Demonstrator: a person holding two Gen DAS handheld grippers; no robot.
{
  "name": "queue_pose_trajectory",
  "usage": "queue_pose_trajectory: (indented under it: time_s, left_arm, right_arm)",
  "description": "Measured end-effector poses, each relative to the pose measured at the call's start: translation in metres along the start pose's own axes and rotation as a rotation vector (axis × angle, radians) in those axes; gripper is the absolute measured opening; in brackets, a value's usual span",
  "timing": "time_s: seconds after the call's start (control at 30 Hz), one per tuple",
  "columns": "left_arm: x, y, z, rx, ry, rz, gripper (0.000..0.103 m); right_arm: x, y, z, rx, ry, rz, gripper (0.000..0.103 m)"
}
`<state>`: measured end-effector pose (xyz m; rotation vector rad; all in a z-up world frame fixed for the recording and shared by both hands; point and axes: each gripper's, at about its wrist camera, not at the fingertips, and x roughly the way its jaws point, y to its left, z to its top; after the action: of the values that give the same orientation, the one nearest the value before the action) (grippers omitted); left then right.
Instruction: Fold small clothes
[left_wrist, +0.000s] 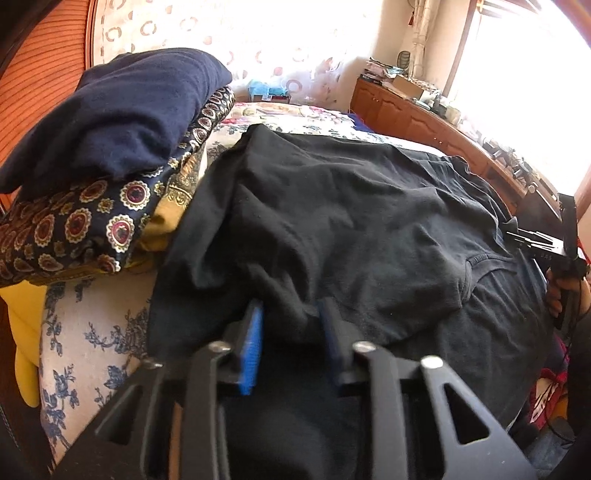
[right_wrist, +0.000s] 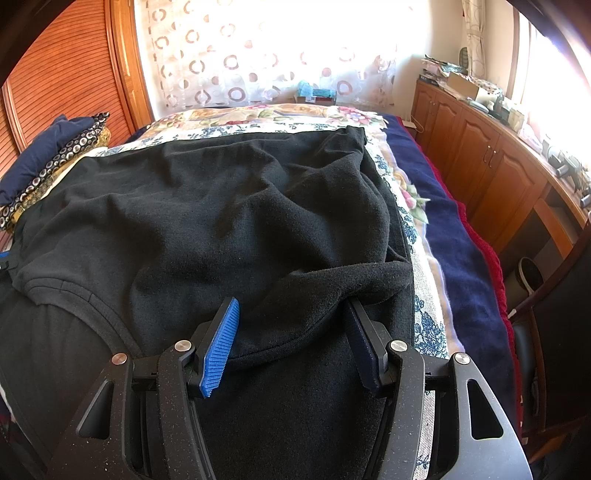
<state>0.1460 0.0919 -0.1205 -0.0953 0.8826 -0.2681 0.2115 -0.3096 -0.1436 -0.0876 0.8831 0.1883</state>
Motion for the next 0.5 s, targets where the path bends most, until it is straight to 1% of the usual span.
queue_pose_trajectory:
  time_s: [0.03, 0.07, 0.13, 0.2, 0.27, 0.3, 0.33, 0.37, 0.4, 0.43, 0.5]
  left_arm:
    - [0.000, 0.001, -0.001, 0.001, -0.003, -0.005, 0.010]
    - [-0.001, 0.001, -0.001, 0.005, -0.010, -0.005, 0.007]
    - [-0.006, -0.003, -0.002, 0.019, -0.035, 0.006, 0.006]
    - [-0.012, -0.005, 0.000, 0.020, -0.063, 0.001, 0.005]
    - [-0.018, -0.007, 0.003, 0.022, -0.086, 0.007, 0.005]
    - [-0.019, -0.008, 0.004, 0.025, -0.088, 0.011, 0.005]
    - [-0.021, -0.008, 0.005, 0.032, -0.090, 0.010, 0.005]
    - [-0.021, -0.009, 0.006, 0.036, -0.092, 0.010, 0.005]
    - [-0.021, -0.009, 0.006, 0.038, -0.093, 0.009, 0.005]
    - [-0.023, -0.008, 0.007, 0.037, -0.102, 0.003, 0.005]
    - [-0.029, -0.008, 0.008, 0.033, -0.123, -0.004, 0.005]
  right_arm:
    - [0.000, 0.000, 0.000, 0.000, 0.000, 0.000, 0.059]
    - [0.000, 0.000, 0.000, 0.000, 0.000, 0.000, 0.059]
    - [0.000, 0.000, 0.000, 0.000, -0.001, -0.001, 0.059]
    - [-0.002, 0.002, 0.000, -0.006, -0.008, -0.006, 0.058]
    - [-0.004, 0.007, 0.000, -0.031, -0.022, -0.012, 0.047]
    - [-0.004, 0.010, 0.001, -0.042, -0.021, -0.006, 0.038]
    - [-0.004, 0.011, 0.001, -0.046, -0.020, 0.002, 0.026]
    - [-0.005, 0.013, 0.003, -0.047, -0.025, 0.004, 0.020]
    - [-0.006, 0.014, 0.003, -0.049, -0.030, 0.002, 0.008]
    - [-0.008, 0.014, 0.004, -0.050, -0.036, 0.018, 0.005]
    - [-0.017, 0.016, 0.007, -0.054, -0.065, 0.042, 0.002]
